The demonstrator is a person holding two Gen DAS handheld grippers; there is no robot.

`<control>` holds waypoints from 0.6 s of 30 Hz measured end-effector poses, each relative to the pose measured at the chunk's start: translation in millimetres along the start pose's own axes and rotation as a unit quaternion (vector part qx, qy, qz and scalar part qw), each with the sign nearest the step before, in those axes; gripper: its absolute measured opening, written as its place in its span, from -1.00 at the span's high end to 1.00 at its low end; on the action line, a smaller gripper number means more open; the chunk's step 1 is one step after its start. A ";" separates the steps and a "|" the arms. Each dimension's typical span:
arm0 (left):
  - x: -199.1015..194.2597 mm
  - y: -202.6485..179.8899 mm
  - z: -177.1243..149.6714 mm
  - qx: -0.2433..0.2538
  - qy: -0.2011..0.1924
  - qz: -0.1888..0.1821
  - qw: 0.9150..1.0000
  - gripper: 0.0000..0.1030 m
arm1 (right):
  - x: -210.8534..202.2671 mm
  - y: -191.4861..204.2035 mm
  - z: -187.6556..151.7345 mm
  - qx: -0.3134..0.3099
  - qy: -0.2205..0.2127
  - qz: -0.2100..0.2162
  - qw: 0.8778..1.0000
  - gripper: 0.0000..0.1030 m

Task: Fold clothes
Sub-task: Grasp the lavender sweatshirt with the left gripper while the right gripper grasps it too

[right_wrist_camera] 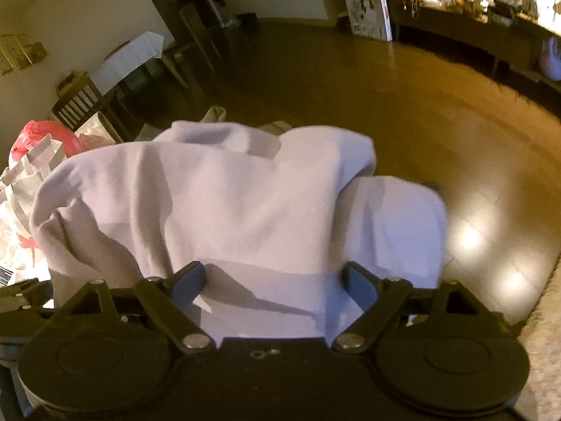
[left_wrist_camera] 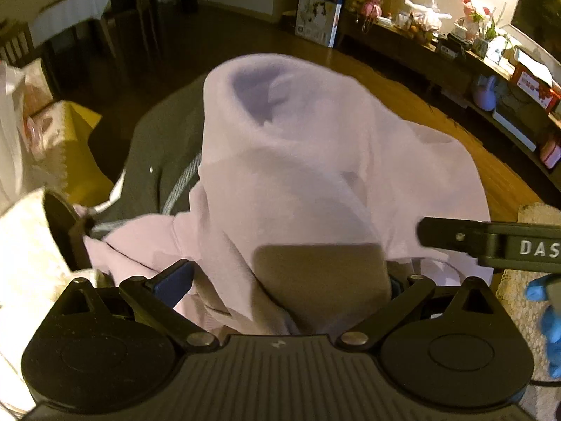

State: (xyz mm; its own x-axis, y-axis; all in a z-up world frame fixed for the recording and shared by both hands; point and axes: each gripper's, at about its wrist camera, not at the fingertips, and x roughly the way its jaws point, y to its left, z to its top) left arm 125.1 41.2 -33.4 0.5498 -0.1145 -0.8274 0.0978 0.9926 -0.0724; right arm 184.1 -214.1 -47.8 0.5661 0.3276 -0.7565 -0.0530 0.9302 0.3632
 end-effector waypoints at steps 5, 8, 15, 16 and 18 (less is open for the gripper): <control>4.5 7.7 -1.4 -0.005 0.004 -0.020 1.000 -1.00 | 3.7 -6.1 -3.3 0.015 0.004 0.011 1.000 -1.00; 0.4 2.5 -2.5 0.004 0.000 -0.012 1.000 -0.98 | -3.8 -1.4 -9.0 0.003 -0.006 0.002 1.000 -1.00; -25.5 -20.8 -2.9 0.047 -0.020 -0.029 0.998 0.45 | -34.1 17.0 -25.8 -0.049 -0.049 -0.027 0.997 -1.00; -29.2 -22.5 -3.1 0.047 -0.025 -0.026 0.998 0.52 | -39.3 17.8 -26.9 -0.051 -0.054 -0.030 0.997 -1.00; -40.4 -24.7 -3.1 0.048 -0.037 -0.031 0.998 0.68 | -54.5 19.3 -28.3 -0.059 -0.076 -0.034 0.995 -1.00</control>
State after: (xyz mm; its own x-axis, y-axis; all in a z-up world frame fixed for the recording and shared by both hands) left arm 98.0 21.4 0.1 0.6001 -0.1811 -0.7791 0.2106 0.9754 -0.0644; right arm 129.0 -209.4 -15.0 0.6888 0.2428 -0.6831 -0.1011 0.9652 0.2411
